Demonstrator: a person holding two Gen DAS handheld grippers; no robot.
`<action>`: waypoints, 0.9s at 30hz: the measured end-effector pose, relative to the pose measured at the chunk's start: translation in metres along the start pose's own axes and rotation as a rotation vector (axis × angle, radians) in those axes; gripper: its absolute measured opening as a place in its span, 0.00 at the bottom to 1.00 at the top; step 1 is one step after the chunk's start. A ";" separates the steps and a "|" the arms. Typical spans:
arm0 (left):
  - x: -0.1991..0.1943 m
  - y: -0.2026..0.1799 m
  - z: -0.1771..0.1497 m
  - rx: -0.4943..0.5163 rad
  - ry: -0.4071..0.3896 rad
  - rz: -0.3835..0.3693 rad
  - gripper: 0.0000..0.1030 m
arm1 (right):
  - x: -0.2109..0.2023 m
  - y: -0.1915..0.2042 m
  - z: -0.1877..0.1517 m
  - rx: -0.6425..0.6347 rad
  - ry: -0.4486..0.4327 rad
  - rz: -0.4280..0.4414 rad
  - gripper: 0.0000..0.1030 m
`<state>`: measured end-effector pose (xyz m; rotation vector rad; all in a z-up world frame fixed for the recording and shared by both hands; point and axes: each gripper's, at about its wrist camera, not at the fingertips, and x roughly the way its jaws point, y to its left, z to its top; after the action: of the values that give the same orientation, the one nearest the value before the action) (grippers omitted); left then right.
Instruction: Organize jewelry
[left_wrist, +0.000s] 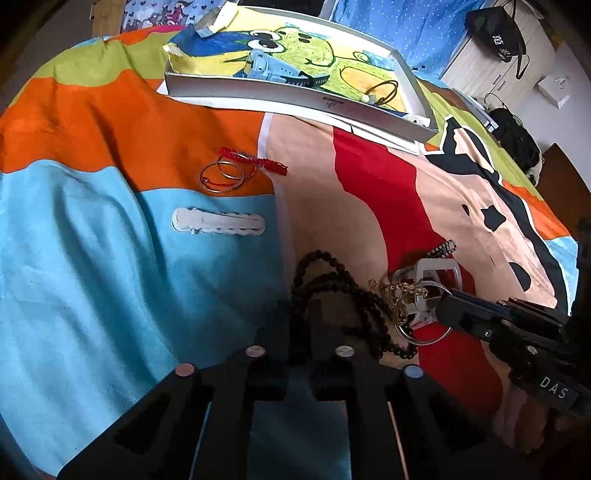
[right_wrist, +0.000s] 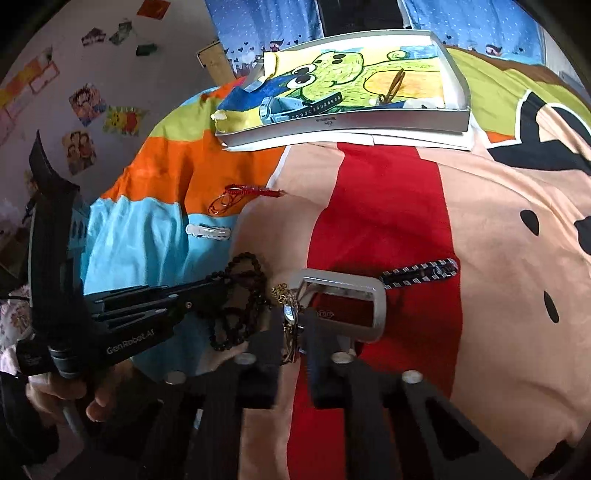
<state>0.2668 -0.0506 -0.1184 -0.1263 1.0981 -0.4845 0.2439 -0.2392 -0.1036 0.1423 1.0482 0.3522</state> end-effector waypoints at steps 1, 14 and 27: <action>-0.002 -0.002 0.000 0.001 -0.008 0.007 0.04 | -0.001 0.000 0.000 -0.002 -0.007 0.002 0.05; -0.058 -0.020 0.003 0.011 -0.255 0.043 0.03 | -0.049 0.010 0.003 -0.056 -0.258 0.040 0.03; -0.081 -0.023 0.008 0.006 -0.348 0.007 0.03 | -0.070 0.014 0.013 -0.086 -0.381 0.048 0.03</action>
<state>0.2372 -0.0373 -0.0405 -0.1933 0.7560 -0.4398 0.2212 -0.2499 -0.0360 0.1508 0.6534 0.3948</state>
